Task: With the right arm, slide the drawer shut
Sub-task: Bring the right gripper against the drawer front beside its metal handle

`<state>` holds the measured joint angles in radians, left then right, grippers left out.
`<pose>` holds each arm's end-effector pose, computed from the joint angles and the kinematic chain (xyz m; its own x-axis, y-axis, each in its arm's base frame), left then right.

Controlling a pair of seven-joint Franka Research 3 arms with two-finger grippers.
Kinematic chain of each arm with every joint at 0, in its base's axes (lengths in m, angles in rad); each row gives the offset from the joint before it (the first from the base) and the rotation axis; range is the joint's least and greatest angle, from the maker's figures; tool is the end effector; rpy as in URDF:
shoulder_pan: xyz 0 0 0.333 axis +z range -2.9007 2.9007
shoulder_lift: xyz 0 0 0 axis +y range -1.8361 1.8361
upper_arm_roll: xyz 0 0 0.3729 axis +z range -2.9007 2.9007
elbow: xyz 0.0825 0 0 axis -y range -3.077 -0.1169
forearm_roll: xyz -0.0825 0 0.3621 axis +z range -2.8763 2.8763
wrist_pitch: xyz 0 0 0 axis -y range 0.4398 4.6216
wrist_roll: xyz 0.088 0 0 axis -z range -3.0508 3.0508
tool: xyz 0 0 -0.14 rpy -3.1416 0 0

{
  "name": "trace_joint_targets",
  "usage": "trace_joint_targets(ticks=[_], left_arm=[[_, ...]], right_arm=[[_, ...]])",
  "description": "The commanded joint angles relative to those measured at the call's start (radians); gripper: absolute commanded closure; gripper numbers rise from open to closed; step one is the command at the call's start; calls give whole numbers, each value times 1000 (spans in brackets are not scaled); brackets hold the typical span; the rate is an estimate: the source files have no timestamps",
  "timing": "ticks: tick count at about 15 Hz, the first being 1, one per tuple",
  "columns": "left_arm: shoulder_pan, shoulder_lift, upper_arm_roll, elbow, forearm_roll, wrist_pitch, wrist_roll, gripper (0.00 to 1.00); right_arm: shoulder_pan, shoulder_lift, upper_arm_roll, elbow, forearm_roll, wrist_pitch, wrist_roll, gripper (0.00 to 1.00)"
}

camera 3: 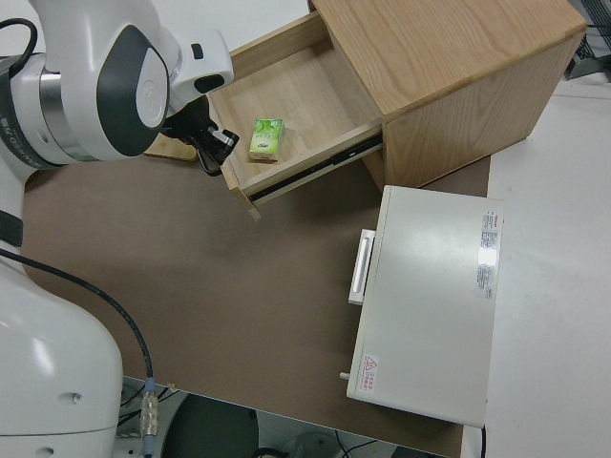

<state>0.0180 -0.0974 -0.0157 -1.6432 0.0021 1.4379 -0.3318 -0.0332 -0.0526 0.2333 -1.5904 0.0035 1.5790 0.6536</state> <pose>0.4782 0.0010 0.6550 0.9392 0.3284 -0.1006 0.3261 -0.9445 -0.0385 0.5050 0.1069 0.6671 0.8982 -0.4381 0.0368 -0.4378 -0.8989 -0.0173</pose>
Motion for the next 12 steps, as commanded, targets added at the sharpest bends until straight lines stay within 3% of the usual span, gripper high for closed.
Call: trace_joint_targets(ticks=[1,8,10,12], left_arm=[[-4,-8,5,0,-4,-2,10,7],[-4,-8,5,0,-4,-2,10,7],[-4,-8,5,0,-4,-2,10,7],[-4,-8,5,0,-4,-2,10,7]], right_arm=[[-5,4,49,10,41,-8,161,913],[2,3,103,-29,79,6,395,913],[22,5,112,-55,81,41,437,913],[24,13,141,-69,81,71,492,913]])
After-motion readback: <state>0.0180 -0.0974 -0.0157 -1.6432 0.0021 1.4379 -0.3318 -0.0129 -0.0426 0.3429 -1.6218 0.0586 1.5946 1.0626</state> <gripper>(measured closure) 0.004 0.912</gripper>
